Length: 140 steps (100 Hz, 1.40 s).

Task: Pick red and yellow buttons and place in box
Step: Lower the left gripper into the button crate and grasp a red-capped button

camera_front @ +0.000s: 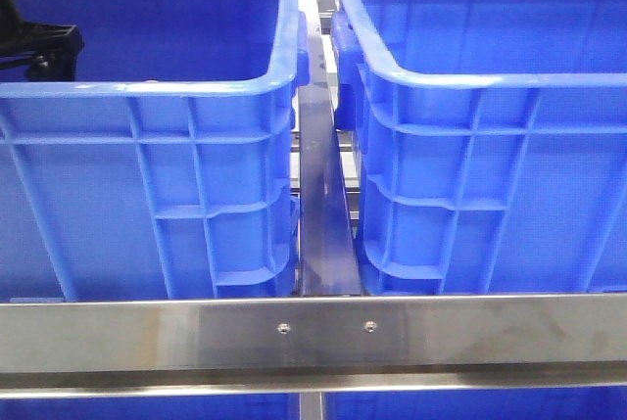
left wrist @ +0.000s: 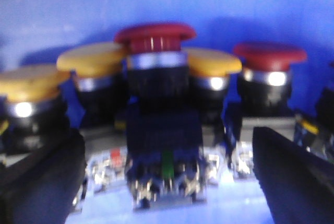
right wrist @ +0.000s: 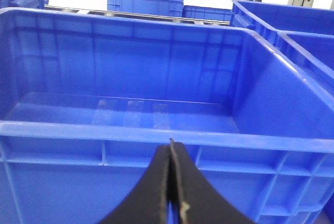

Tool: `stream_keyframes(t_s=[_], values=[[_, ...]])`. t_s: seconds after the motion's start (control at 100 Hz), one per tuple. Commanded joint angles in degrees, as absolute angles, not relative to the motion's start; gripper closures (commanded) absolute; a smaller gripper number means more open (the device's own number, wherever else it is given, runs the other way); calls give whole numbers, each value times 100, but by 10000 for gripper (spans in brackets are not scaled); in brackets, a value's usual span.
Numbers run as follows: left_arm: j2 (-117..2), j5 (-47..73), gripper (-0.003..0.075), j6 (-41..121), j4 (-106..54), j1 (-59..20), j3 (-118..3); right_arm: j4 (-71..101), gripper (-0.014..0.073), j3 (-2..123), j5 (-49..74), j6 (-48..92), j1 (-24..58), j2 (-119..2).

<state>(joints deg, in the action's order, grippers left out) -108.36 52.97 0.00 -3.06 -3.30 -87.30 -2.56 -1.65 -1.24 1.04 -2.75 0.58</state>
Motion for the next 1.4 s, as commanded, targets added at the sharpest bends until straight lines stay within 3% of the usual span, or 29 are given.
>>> stream_keyframes(t_s=[0.0,0.12,0.38,0.5,0.78,1.39], values=[[-10558,5011,113,-93,-395,-383,-8918,-300,663,-72,-542,113,-269,192],[-10558,5010,158,-93,-395,-383,-8918,-300,663,-72,-542,113,-269,192],[-10578,5010,388,-93,-395,-383,-8918,-300,663,-72,-542,113,-269,192],[-10578,4965,448,-93,-395,-383,-8918,-300,663,-72,-542,113,-269,192],[-10328,4965,458,-93,-395,-383,-8918,-300,663,-72,-542,113,-269,192],[-8148,4629,458,882,-1058,-709,-7883,-300,663,-72,-542,113,-269,192]])
